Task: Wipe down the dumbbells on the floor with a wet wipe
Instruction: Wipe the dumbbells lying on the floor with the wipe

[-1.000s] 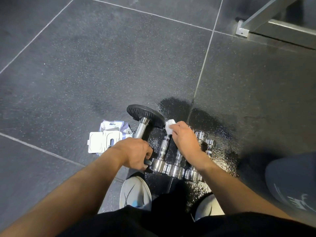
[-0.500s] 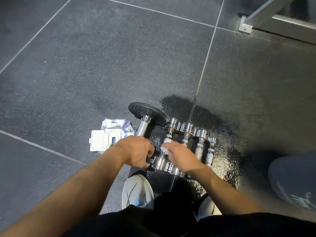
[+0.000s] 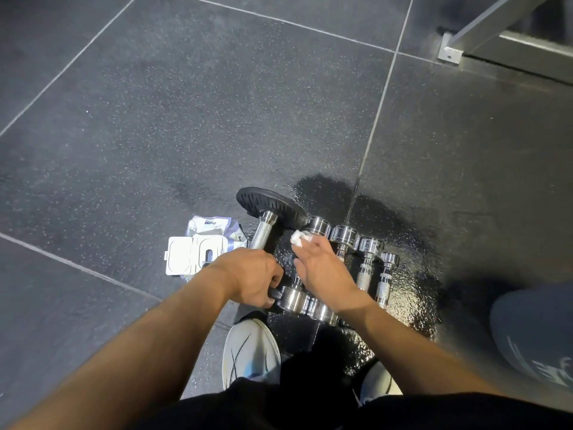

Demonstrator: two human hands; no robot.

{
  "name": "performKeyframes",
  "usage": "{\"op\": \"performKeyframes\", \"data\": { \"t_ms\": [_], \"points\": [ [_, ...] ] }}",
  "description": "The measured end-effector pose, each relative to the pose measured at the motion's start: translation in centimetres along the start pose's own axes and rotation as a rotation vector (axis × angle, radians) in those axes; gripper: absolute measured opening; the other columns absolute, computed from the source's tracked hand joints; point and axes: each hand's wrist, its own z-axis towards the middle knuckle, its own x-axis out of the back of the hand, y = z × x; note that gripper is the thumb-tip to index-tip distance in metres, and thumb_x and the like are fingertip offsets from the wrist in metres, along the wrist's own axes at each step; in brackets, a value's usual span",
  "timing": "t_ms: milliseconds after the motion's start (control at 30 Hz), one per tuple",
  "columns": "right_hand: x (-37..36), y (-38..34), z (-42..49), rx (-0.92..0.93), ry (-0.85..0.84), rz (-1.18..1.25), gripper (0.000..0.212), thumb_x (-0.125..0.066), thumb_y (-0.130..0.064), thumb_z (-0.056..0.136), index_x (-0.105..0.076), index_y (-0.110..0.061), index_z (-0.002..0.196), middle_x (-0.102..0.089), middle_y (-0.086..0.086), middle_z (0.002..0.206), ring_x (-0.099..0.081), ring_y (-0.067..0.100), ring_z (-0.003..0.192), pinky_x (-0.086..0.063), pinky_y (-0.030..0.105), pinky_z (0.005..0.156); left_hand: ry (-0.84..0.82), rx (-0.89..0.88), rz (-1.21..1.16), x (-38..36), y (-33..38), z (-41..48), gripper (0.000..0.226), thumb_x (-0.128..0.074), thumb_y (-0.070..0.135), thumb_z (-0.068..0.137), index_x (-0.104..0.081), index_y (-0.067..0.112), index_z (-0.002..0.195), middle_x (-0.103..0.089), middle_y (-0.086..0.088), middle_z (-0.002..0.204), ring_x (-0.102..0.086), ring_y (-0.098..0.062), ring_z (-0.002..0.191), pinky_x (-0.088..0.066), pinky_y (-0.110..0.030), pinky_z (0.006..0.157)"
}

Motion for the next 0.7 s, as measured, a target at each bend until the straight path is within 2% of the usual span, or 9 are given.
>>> {"op": "performKeyframes", "data": {
  "t_ms": [33,100,167,300,433,500,567,600,700],
  "points": [
    [-0.1,-0.3,-0.3,-0.044,0.005,0.045,0.022,-0.050,-0.021,0.103,-0.066,-0.013,0.115,-0.066,0.002,0.108,-0.049,0.023,0.100,-0.046,0.035,0.097,0.001,0.002,-0.004,0.0,0.0,0.0,0.031,-0.067,0.055,0.078,-0.063,0.033,0.099,-0.062,0.010,0.101,-0.058,-0.016,0.092,-0.056,-0.037,0.080],
    [-0.3,-0.5,-0.8,-0.199,0.027,0.247,0.034,-0.045,-0.018,0.103,-0.058,-0.010,0.134,-0.061,0.009,0.128,-0.050,0.026,0.113,-0.049,0.036,0.099,-0.001,0.003,-0.010,-0.1,-0.1,0.0,0.031,-0.068,0.054,0.078,-0.063,0.033,0.099,-0.062,0.009,0.101,-0.058,-0.016,0.091,-0.056,-0.037,0.079],
    [-0.2,-0.7,-0.9,-0.297,0.022,0.401,0.042,-0.042,-0.017,0.104,-0.049,-0.010,0.144,-0.058,0.011,0.134,-0.051,0.025,0.115,-0.052,0.037,0.097,-0.002,0.004,-0.010,-0.1,-0.1,0.0,0.031,-0.068,0.055,0.078,-0.063,0.033,0.100,-0.061,0.009,0.101,-0.058,-0.016,0.091,-0.055,-0.037,0.079],
    [0.1,-1.9,-0.2,-0.546,0.130,0.666,0.036,-0.044,-0.016,0.101,-0.057,-0.009,0.134,-0.064,0.009,0.120,-0.060,0.025,0.101,-0.052,0.040,0.088,-0.004,0.008,0.003,0.0,-0.1,0.0,0.031,-0.068,0.055,0.077,-0.062,0.034,0.099,-0.061,0.009,0.101,-0.059,-0.017,0.091,-0.056,-0.038,0.081],
    [0.1,-2.5,0.6,-0.774,0.153,0.893,0.036,-0.048,-0.022,0.099,-0.054,-0.012,0.133,-0.062,0.006,0.118,-0.063,0.023,0.093,-0.055,0.040,0.080,-0.011,0.003,-0.001,0.0,0.0,0.0,0.028,-0.068,0.053,0.078,-0.061,0.034,0.097,-0.061,0.009,0.100,-0.058,-0.017,0.090,-0.056,-0.038,0.081],
    [0.2,-2.7,1.0,-0.851,0.133,0.998,0.029,-0.051,-0.024,0.097,-0.052,-0.017,0.126,-0.054,0.003,0.117,-0.059,0.020,0.088,-0.052,0.037,0.072,-0.013,0.005,-0.003,0.0,0.0,0.0,0.028,-0.067,0.053,0.077,-0.061,0.034,0.096,-0.061,0.009,0.100,-0.059,-0.017,0.091,-0.056,-0.039,0.082],
    [0.0,-2.6,1.2,-0.915,0.116,1.088,0.010,-0.051,-0.028,0.092,-0.048,-0.028,0.101,-0.047,0.004,0.107,-0.049,0.013,0.073,-0.042,0.027,0.060,-0.007,0.010,-0.007,0.0,0.0,0.0,0.028,-0.067,0.053,0.076,-0.062,0.033,0.095,-0.061,0.010,0.099,-0.059,-0.017,0.091,-0.056,-0.039,0.081],
    [-0.1,-2.4,1.3,-0.931,0.105,1.122,0.010,-0.051,-0.028,0.090,-0.042,-0.033,0.091,-0.046,0.003,0.100,-0.044,0.010,0.065,-0.038,0.022,0.054,-0.005,0.012,-0.010,0.0,0.0,0.0,0.028,-0.067,0.053,0.076,-0.063,0.033,0.095,-0.062,0.011,0.098,-0.060,-0.016,0.091,-0.057,-0.039,0.081],
    [-0.3,-2.0,1.2,-0.952,0.032,1.190,0.010,-0.051,-0.019,0.096,-0.042,-0.021,0.098,-0.048,0.000,0.081,-0.039,0.000,0.045,-0.033,0.019,0.042,-0.009,0.011,-0.007,-0.1,-0.1,0.1,0.029,-0.067,0.053,0.075,-0.063,0.033,0.096,-0.061,0.011,0.098,-0.060,-0.016,0.091,-0.057,-0.039,0.081]
  ]
}}
